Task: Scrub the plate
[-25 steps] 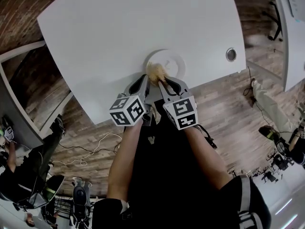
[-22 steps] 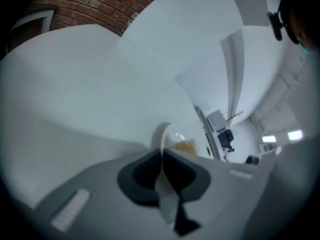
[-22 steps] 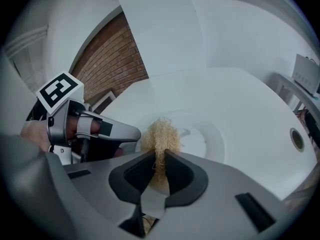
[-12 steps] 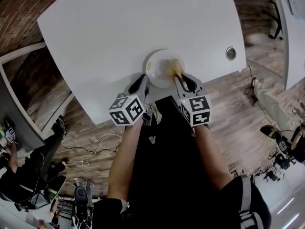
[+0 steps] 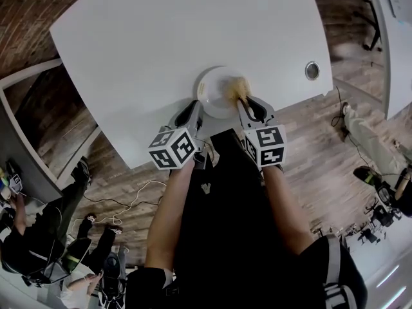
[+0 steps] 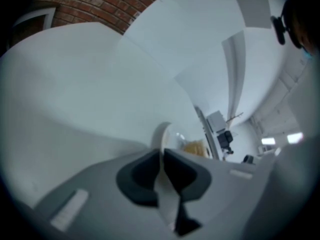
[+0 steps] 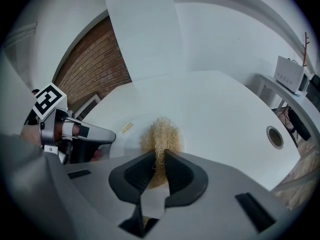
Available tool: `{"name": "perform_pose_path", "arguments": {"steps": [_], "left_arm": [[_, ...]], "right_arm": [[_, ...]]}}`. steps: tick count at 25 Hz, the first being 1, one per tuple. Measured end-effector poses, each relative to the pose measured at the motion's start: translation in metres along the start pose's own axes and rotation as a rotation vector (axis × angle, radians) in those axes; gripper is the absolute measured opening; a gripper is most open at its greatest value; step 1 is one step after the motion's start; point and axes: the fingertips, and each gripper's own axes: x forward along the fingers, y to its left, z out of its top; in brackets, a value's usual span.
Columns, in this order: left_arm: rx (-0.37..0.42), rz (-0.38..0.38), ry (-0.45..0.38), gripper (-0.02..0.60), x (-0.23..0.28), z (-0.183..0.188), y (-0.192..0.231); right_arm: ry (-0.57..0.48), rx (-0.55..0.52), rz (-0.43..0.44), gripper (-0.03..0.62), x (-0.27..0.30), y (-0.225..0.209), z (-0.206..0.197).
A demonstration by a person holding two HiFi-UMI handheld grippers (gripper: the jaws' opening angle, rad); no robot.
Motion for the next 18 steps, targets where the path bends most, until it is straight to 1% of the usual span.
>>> {"name": "perform_pose_path", "arguments": {"steps": [10,18], "left_arm": [[-0.016,-0.007,0.005,0.025,0.003,-0.003,-0.006],[-0.004,0.0,0.03,0.025,-0.003,-0.007,0.0]], "right_arm": [[0.022,-0.057,0.111,0.044,0.02,0.051,0.007],[0.023,-0.087,0.156,0.044,0.032,0.078,0.02]]}}
